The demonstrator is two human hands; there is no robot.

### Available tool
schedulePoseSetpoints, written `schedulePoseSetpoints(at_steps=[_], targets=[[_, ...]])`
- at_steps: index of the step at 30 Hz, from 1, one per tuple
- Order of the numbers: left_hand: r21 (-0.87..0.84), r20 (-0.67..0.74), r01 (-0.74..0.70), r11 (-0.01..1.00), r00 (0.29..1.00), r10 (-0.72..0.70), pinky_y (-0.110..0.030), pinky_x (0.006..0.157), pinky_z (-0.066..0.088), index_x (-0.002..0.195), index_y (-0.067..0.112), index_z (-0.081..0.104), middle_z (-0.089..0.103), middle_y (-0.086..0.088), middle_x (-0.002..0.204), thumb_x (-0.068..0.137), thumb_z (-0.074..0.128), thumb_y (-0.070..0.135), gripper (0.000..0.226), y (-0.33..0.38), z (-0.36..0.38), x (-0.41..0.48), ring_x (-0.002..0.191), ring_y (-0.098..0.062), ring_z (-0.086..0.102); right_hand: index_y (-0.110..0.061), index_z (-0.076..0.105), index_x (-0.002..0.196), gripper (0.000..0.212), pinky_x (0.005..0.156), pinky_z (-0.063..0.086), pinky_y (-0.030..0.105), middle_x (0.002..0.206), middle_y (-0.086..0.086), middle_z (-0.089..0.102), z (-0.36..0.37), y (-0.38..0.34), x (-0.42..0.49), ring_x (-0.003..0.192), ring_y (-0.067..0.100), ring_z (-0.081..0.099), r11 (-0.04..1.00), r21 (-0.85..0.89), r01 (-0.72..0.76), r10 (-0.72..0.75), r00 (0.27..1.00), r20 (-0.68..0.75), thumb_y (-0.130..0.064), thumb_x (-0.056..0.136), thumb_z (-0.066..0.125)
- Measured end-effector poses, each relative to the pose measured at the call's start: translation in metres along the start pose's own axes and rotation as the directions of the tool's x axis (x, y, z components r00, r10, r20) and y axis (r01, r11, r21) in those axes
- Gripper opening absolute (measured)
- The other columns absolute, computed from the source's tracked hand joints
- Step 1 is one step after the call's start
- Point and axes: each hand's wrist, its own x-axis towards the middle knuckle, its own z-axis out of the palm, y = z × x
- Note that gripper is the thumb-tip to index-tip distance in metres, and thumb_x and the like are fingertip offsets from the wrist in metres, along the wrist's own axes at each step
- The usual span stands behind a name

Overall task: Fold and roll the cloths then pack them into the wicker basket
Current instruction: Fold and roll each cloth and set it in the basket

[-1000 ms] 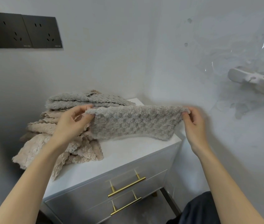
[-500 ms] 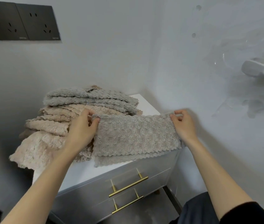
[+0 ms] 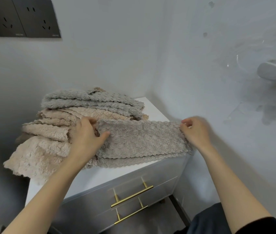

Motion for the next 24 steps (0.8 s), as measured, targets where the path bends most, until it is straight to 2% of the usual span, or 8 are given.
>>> schedulePoseSetpoints(at_steps=[1,3,5,8,10,13,19,24], targets=[[-0.004,0.032,0.029,1.000,0.999,-0.029,-0.043,0.092,0.048,0.127,0.005,0.039,0.048,-0.011,0.120,0.082,0.072,0.034,0.063,-0.001,0.000,-0.001,0.106,-0.024,0.052,-0.013,0.064,0.091,0.010,0.061,0.034,0.025,0.078,-0.003,0.057,-0.003,0.001,-0.002,0.073,0.013,0.051,0.998,-0.066,-0.014,0.016,0.999,0.028,-0.018,0.093,0.055],[-0.024,0.074,0.075,0.997,0.995,-0.073,-0.045,0.090,0.049,0.125,0.006,0.038,0.048,-0.012,0.120,0.082,0.071,0.035,0.062,-0.001,0.002,-0.004,0.103,-0.025,0.053,-0.016,0.049,0.061,0.035,0.047,0.024,0.023,0.054,-0.004,0.042,-0.008,0.004,-0.008,0.053,0.013,0.040,0.984,-0.175,-0.023,0.040,0.995,0.094,-0.025,0.094,0.054],[-0.040,0.074,0.085,0.996,0.994,-0.082,-0.042,0.083,0.049,0.121,0.007,0.037,0.048,-0.012,0.114,0.084,0.070,0.035,0.057,-0.002,0.004,-0.005,0.094,-0.022,0.053,-0.018,0.030,0.049,0.053,0.041,0.019,0.024,0.043,-0.004,0.027,-0.012,0.004,-0.014,0.041,0.014,0.029,0.971,-0.235,-0.037,0.071,0.988,0.139,-0.032,0.095,0.052],[-0.047,0.077,0.083,0.995,0.994,-0.079,-0.032,0.062,0.043,0.122,0.005,0.037,0.051,-0.005,0.091,0.088,0.065,0.035,0.053,-0.003,0.007,-0.007,0.075,-0.013,0.051,-0.018,0.028,0.040,0.063,0.041,0.017,0.023,0.027,-0.008,0.023,-0.014,0.002,-0.020,0.033,0.010,0.029,0.955,-0.292,-0.043,0.103,0.976,0.193,-0.041,0.095,0.051],[-0.022,0.095,0.076,0.997,0.993,-0.073,-0.028,0.053,0.037,0.126,0.003,0.035,0.053,-0.002,0.078,0.091,0.060,0.035,0.053,-0.004,0.010,-0.008,0.069,-0.011,0.052,-0.017,0.031,0.041,0.062,0.042,0.018,0.024,0.027,-0.008,0.027,-0.013,0.004,-0.021,0.034,0.009,0.031,0.955,-0.295,-0.035,0.097,0.975,0.199,-0.041,0.095,0.051],[-0.018,0.102,0.053,0.998,0.993,-0.051,-0.025,0.048,0.035,0.129,0.002,0.034,0.055,-0.003,0.067,0.093,0.058,0.030,0.052,-0.005,0.013,-0.009,0.060,-0.011,0.054,-0.019,0.031,0.053,0.050,0.046,0.021,0.029,0.044,-0.004,0.034,-0.011,0.005,-0.022,0.044,0.014,0.033,0.963,-0.270,-0.021,0.068,0.984,0.167,-0.035,0.095,0.052],[-0.078,0.063,0.023,0.997,0.998,-0.019,-0.022,0.050,0.032,0.127,0.003,0.038,0.051,0.000,0.069,0.097,0.052,0.025,0.040,-0.002,0.013,-0.008,0.062,-0.007,0.051,-0.016,0.040,0.074,0.030,0.056,0.032,0.034,0.065,0.000,0.049,-0.014,0.003,-0.024,0.063,0.022,0.047,0.984,-0.178,0.022,-0.014,0.999,0.046,-0.032,0.097,0.050],[-0.047,0.118,-0.005,0.999,0.993,0.011,-0.023,0.046,0.031,0.127,0.006,0.036,0.049,0.000,0.065,0.097,0.051,0.025,0.039,-0.005,0.011,-0.010,0.054,-0.011,0.049,-0.012,0.043,0.080,0.027,0.061,0.037,0.038,0.064,0.000,0.047,-0.017,0.006,-0.029,0.064,0.024,0.048,0.977,-0.206,0.062,-0.052,0.997,0.052,-0.032,0.097,0.051]])
